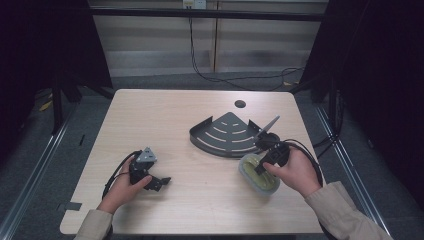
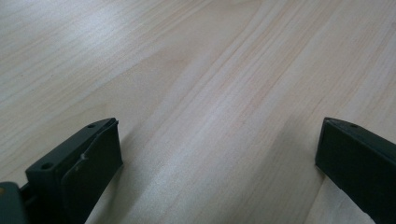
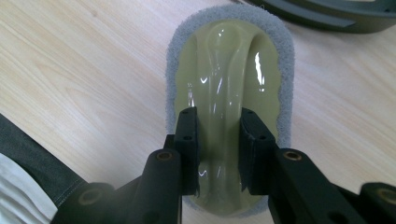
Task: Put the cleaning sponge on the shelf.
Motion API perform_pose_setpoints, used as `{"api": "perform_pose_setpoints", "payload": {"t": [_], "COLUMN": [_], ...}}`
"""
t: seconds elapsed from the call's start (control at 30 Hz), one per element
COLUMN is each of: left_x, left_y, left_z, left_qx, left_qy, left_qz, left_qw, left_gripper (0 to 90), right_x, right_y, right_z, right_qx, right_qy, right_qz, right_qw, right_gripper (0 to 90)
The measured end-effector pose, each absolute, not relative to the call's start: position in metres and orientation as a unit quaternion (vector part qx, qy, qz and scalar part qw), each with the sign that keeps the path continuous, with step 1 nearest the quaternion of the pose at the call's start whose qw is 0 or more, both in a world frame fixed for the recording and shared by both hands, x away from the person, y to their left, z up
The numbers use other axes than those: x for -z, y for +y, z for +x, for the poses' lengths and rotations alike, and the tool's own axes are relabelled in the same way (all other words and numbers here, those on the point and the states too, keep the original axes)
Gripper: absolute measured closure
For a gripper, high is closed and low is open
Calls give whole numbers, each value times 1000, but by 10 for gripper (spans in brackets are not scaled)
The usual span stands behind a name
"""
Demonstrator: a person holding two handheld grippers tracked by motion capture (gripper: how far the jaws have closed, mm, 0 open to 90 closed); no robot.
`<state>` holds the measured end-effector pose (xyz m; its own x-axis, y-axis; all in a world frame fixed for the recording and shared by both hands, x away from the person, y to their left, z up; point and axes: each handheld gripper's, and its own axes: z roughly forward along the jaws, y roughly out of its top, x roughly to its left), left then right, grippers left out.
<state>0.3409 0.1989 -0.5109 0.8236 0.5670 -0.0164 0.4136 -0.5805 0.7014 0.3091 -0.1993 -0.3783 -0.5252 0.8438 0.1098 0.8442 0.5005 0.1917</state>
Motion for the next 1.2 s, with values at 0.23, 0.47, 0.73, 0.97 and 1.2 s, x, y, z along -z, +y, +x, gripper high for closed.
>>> {"api": "perform_pose_setpoints", "payload": {"t": [0.23, 0.47, 0.73, 0.97, 1.2], "left_x": [511, 511, 511, 511, 511], "left_y": [199, 199, 199, 199, 199], "left_z": [341, 341, 341, 341, 341], "left_qx": [-104, -104, -104, -102, -102], "left_qy": [277, 277, 277, 277, 277], "left_qz": [883, 883, 883, 883, 883], "left_qw": [365, 365, 365, 364, 364], "left_gripper": [0, 0, 0, 0, 0], "right_x": [364, 355, 351, 343, 338], "right_y": [-202, -204, -201, -200, -202], "right_z": [320, 330, 342, 353, 366], "right_qx": [116, 119, 125, 132, 134], "right_qy": [-866, -865, -864, -861, -858], "right_qz": [-486, -488, -488, -490, -495], "right_qw": [-9, -21, -28, -32, -37], "right_gripper": [724, 724, 724, 724, 724]}}
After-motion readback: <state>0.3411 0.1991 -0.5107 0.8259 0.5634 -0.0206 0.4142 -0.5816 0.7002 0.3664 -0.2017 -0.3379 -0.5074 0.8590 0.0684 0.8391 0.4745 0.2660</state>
